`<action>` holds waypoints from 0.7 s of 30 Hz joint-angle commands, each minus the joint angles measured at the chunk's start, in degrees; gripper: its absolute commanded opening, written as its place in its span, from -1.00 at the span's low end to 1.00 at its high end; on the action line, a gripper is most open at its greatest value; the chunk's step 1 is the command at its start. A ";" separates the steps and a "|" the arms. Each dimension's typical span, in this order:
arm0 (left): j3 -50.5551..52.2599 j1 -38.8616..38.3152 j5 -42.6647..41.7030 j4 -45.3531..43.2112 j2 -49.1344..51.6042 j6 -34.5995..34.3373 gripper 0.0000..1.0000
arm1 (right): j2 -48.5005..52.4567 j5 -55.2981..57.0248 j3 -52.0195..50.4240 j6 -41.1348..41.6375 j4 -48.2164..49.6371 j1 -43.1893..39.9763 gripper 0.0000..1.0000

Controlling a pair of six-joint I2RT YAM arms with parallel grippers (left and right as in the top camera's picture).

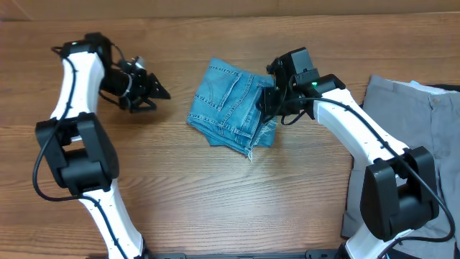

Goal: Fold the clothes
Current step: 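Move the left gripper back to the bundle's left side to square it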

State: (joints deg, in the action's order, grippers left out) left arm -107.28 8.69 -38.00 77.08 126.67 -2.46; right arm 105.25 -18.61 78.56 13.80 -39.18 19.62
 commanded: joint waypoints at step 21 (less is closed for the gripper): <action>9.20 -16.17 12.70 1.14 -3.45 -8.59 0.41 | 12.55 -3.63 -0.57 11.17 6.82 0.28 -0.56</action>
State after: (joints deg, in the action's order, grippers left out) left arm -101.16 -5.78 -27.70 80.34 126.08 -6.50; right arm 116.49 -21.17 78.32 22.65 -32.16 19.64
